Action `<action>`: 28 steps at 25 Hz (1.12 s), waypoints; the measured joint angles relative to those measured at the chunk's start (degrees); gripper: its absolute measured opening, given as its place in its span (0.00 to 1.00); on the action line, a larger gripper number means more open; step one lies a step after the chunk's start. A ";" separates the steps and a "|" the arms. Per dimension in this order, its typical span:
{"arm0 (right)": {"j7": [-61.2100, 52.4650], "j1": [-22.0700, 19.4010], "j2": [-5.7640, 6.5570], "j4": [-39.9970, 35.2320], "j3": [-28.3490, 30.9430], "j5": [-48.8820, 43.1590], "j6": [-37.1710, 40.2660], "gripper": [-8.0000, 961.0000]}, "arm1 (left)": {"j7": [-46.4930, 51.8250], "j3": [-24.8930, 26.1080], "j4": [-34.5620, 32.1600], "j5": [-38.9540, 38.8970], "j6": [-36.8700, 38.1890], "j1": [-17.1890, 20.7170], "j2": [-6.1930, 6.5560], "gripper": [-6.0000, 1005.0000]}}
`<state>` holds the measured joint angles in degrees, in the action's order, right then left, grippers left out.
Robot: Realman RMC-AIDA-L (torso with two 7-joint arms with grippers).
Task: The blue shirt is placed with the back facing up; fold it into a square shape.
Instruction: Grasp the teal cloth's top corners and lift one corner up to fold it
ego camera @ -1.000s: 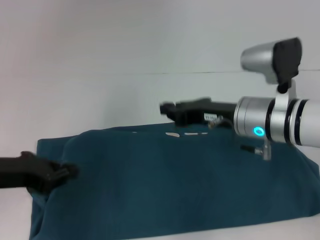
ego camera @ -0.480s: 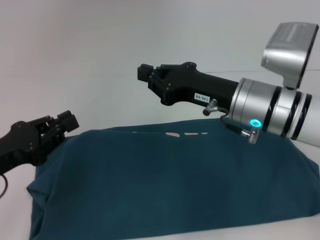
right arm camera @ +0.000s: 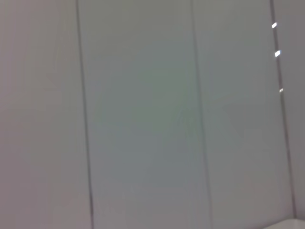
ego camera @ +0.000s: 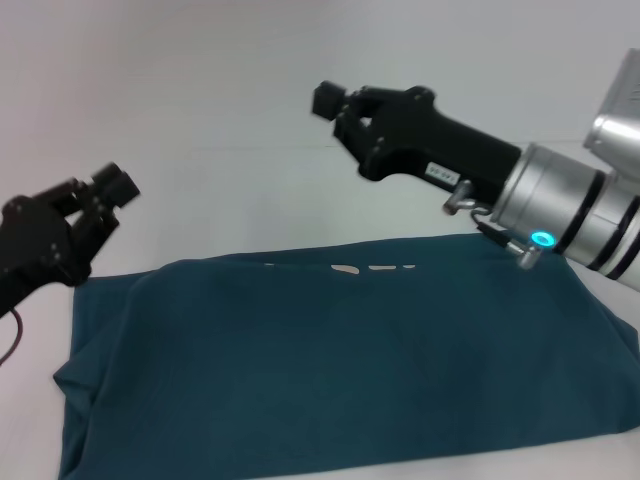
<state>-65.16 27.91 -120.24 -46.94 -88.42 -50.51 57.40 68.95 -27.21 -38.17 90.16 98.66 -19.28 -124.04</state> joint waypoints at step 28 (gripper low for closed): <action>12.44 2.25 0.26 8.77 8.62 4.11 4.78 0.07 | -24.53 -0.16 18.83 -17.59 0.78 -1.93 -0.41 0.15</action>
<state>-52.71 30.17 -119.97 -38.17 -79.80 -46.41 62.19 44.42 -27.37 -19.33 72.57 99.44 -21.21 -124.45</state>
